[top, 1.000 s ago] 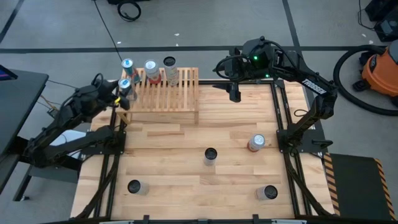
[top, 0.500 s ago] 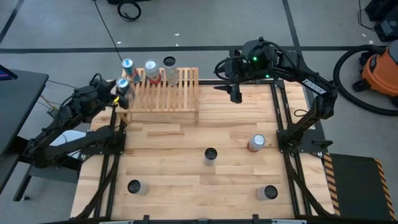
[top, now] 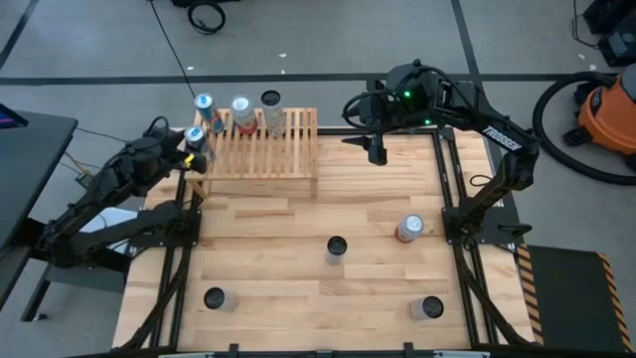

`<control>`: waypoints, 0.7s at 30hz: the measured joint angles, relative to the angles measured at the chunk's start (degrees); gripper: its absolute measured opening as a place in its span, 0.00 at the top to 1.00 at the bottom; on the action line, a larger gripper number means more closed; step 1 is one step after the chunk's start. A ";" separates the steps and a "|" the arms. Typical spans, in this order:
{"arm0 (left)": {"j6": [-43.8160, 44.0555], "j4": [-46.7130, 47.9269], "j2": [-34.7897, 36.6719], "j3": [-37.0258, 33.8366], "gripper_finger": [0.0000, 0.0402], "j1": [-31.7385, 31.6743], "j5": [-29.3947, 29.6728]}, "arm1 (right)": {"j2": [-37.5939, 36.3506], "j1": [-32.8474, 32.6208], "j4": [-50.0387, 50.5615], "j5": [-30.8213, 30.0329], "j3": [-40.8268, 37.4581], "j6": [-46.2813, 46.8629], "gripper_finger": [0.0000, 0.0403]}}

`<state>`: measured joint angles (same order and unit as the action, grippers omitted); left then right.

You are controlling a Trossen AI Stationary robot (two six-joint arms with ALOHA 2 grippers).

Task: Place canned beverage on shelf
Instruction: Put the blue soda can on the shelf aligned with the other blue soda can

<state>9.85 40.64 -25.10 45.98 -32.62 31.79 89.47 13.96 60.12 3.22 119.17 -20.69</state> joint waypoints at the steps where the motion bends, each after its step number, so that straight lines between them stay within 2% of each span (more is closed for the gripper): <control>1: 0.00 -1.08 0.00 0.00 0.42 0.00 -0.02 | 0.00 0.00 0.00 0.00 0.00 0.00 0.30; 10: 0.00 -2.73 -0.02 0.00 0.42 0.00 -0.05 | 0.00 0.00 0.00 0.00 0.00 0.00 0.30; 15: 1.61 -2.60 -0.59 0.02 0.42 0.00 -2.02 | 0.00 0.00 0.00 -0.02 0.00 0.00 0.30; 21: 1.48 -2.58 -3.80 0.02 0.41 -0.07 -0.09 | 0.00 0.00 -0.02 -0.02 -0.01 0.00 0.30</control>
<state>11.33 38.06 -28.90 46.00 -32.69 31.70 89.47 13.96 60.10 3.20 119.16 -20.69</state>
